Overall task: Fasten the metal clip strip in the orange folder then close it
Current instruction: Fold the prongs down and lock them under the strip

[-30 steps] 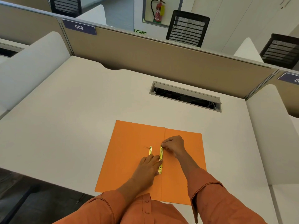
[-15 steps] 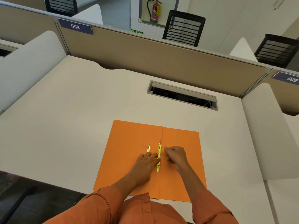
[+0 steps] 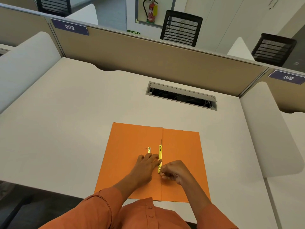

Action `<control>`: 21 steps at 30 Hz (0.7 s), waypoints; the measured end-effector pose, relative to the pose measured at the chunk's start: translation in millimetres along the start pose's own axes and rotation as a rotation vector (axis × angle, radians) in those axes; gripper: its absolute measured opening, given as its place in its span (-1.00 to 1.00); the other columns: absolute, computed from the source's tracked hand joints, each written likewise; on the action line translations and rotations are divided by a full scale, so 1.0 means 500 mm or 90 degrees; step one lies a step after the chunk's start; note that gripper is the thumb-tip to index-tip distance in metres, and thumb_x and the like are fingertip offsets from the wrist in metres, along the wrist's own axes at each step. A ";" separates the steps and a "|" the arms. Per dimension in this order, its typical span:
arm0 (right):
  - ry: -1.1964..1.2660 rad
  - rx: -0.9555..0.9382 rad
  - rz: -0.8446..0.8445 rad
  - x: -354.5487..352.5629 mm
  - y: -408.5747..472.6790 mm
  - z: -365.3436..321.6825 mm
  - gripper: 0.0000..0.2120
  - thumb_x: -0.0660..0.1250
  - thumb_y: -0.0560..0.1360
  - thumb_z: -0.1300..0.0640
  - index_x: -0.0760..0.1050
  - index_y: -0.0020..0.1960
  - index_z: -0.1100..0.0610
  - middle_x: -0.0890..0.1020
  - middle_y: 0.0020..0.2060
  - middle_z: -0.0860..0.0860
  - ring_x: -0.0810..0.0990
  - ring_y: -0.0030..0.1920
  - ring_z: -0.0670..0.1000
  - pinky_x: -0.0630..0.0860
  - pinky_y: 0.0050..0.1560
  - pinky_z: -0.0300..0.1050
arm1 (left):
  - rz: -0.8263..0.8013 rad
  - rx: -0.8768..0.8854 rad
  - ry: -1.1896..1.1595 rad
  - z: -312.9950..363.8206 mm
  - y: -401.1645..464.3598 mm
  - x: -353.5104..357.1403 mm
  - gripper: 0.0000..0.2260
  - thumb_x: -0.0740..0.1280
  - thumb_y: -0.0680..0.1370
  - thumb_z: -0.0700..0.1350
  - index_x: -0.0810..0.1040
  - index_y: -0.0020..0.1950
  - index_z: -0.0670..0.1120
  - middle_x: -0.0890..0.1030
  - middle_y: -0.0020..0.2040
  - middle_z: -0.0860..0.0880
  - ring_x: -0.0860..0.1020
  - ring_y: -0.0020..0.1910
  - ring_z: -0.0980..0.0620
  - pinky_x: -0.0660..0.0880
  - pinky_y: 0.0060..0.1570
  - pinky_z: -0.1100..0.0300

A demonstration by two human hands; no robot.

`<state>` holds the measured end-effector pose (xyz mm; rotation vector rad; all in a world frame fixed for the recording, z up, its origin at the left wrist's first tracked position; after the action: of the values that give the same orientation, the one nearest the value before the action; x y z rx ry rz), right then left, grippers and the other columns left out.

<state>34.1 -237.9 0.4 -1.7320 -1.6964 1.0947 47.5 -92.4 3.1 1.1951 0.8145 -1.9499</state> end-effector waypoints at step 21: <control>-0.672 -0.419 0.206 0.089 -0.065 0.035 -0.75 0.36 0.47 0.41 0.64 0.12 0.33 0.59 -0.09 0.18 0.61 -0.15 0.20 0.47 -0.29 -0.05 | -0.004 0.011 0.002 0.002 -0.003 0.001 -0.36 0.26 0.43 -0.27 0.42 0.53 -0.01 0.38 0.54 -0.05 0.30 0.52 -0.13 0.31 0.29 -0.13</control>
<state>-2.7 -194.2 7.0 -1.9950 -2.6842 1.9976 45.7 -92.6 3.1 1.2070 0.8049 -1.9640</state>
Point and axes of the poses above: each hand's wrist, its own y-axis towards the middle knuckle, its own x-axis out of the palm, z = x × y, the point moved 7 cm from there along y, towards the middle knuckle
